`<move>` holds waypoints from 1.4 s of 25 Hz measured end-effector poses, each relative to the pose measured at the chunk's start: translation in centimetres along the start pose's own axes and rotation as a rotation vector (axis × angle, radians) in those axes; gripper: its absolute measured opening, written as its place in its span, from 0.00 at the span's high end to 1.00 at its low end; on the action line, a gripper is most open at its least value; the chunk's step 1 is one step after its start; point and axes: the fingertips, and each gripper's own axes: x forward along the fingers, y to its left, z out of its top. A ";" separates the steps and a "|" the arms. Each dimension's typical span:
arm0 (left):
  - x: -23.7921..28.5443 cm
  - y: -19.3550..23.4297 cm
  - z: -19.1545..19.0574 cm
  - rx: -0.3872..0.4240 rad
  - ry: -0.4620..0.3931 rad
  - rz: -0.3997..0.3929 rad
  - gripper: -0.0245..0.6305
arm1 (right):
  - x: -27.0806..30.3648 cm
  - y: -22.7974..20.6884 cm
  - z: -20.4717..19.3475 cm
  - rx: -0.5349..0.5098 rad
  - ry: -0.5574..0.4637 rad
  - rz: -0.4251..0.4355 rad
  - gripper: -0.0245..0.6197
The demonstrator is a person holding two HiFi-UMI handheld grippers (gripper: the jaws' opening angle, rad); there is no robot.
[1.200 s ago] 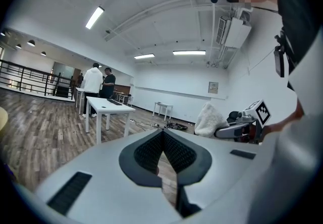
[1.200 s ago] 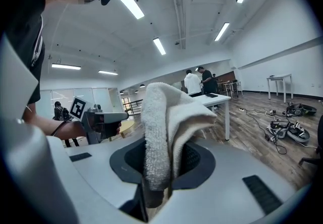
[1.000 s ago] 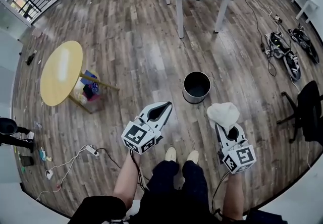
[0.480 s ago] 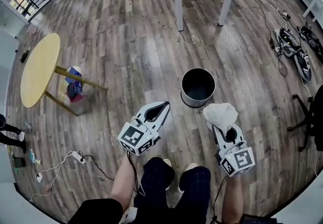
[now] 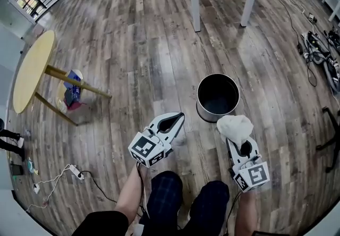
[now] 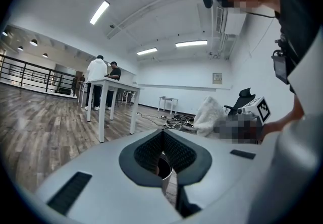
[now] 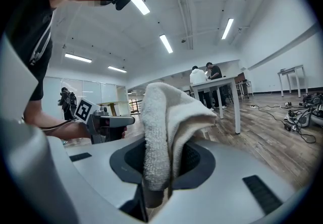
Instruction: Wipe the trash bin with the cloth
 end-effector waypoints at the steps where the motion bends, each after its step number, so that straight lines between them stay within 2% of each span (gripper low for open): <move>1: 0.3 0.3 -1.0 0.003 -0.002 -0.001 0.96 | 0.4 -0.2 -1.1 -0.005 0.000 0.003 0.83; 6: 1.5 1.5 -5.1 0.032 -0.018 -0.003 0.96 | 2.6 -0.7 -6.0 -0.036 0.005 0.037 0.83; 18: 2.7 4.0 -14.0 0.031 -0.034 0.022 0.96 | 6.8 -0.2 -15.9 -0.058 0.009 0.126 0.83; 24: 2.6 5.1 -17.9 0.031 -0.046 0.058 0.96 | 9.1 -0.7 -21.2 -0.107 0.038 0.142 0.83; 28: 2.0 5.4 -20.8 0.003 -0.039 0.072 0.96 | 11.0 -0.6 -24.2 -0.113 0.053 0.149 0.83; 35: 1.8 5.7 -23.9 0.007 -0.021 0.091 0.96 | 15.4 -1.1 -27.5 -0.155 0.065 0.136 0.83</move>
